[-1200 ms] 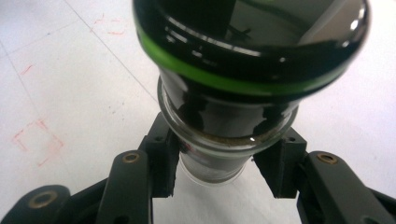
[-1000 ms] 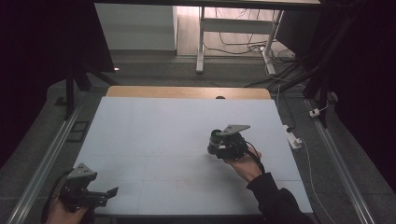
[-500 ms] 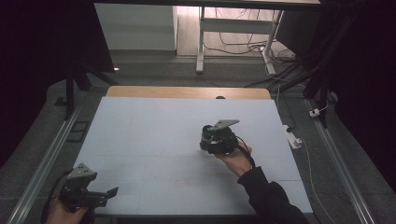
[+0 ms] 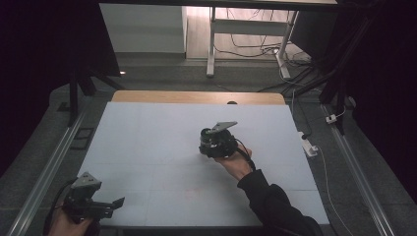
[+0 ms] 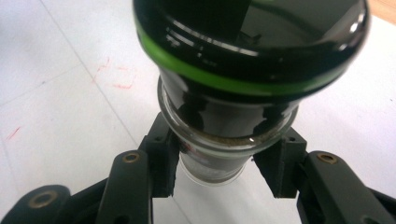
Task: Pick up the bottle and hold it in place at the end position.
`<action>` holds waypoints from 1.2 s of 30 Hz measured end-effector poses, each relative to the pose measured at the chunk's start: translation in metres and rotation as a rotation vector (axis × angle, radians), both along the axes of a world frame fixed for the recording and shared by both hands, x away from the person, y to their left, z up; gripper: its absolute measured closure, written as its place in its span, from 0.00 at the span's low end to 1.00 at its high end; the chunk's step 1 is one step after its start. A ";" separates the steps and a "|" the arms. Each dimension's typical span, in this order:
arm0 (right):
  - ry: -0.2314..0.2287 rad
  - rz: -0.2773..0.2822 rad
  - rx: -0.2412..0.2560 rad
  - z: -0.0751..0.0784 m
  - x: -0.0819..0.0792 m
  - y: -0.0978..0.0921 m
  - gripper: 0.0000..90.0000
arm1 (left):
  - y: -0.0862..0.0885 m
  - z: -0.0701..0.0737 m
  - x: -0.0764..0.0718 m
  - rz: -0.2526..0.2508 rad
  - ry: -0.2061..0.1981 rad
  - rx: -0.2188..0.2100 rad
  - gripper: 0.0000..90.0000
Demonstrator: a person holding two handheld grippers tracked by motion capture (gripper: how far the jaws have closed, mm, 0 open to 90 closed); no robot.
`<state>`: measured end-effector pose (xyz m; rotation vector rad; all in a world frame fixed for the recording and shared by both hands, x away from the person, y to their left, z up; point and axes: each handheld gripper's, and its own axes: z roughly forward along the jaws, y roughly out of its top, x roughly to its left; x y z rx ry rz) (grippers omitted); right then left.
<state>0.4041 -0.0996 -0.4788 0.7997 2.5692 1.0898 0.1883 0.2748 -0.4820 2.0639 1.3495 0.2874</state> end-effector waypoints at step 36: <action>-0.015 -0.001 -0.054 -0.029 0.007 0.016 0.59 | 0.001 0.000 0.001 -0.010 0.007 -0.012 0.02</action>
